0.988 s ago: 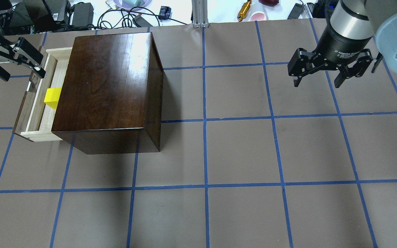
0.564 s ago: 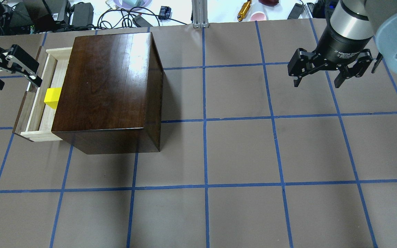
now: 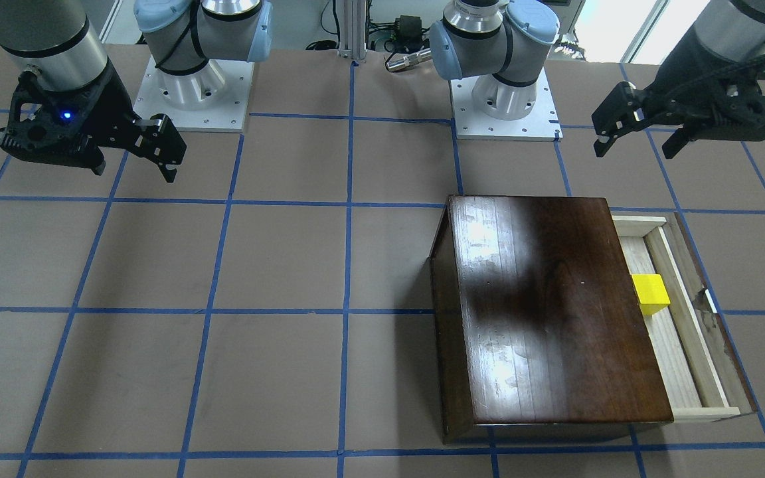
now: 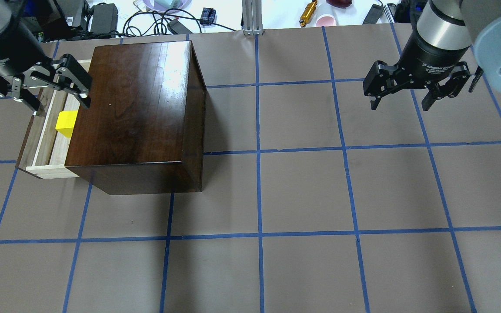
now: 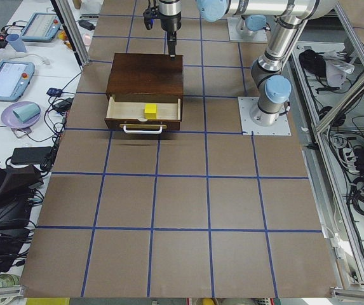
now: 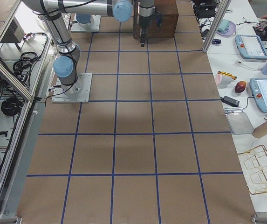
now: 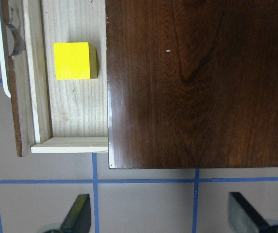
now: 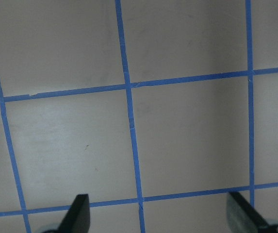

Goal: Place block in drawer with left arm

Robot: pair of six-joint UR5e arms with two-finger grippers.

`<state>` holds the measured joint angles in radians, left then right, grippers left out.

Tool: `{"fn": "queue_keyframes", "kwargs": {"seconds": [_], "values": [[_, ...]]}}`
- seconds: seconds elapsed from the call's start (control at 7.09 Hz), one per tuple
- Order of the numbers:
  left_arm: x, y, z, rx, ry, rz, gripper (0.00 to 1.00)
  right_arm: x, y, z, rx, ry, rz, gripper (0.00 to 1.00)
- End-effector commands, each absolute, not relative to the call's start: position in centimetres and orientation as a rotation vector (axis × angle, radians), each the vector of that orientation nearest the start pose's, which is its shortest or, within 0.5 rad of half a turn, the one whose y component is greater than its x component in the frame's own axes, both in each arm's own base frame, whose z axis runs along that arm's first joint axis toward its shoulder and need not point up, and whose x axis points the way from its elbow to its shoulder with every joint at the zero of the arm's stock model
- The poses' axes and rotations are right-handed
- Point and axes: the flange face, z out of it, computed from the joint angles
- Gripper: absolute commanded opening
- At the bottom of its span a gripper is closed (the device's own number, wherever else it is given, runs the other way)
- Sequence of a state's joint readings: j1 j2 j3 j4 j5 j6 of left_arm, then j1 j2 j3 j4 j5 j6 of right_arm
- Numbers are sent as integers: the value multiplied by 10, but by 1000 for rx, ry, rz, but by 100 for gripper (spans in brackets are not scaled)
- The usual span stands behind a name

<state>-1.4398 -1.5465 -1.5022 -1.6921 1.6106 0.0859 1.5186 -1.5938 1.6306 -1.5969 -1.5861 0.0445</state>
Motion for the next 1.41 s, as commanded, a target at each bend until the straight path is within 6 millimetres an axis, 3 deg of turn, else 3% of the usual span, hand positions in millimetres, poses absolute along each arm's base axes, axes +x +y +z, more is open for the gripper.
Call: {"fn": "queue_keyframes", "kwargs": {"seconds": [0.0, 0.14, 1.27], "values": [[-123, -490, 514, -95, 3092, 18, 100, 107, -487, 472, 152, 3153, 17, 100], [-131, -491, 513, -64, 3101, 18, 100, 107, -487, 472, 152, 3153, 17, 100], [-128, -495, 511, 0, 3106, 0, 100, 107, -487, 472, 152, 3153, 17, 100]]}}
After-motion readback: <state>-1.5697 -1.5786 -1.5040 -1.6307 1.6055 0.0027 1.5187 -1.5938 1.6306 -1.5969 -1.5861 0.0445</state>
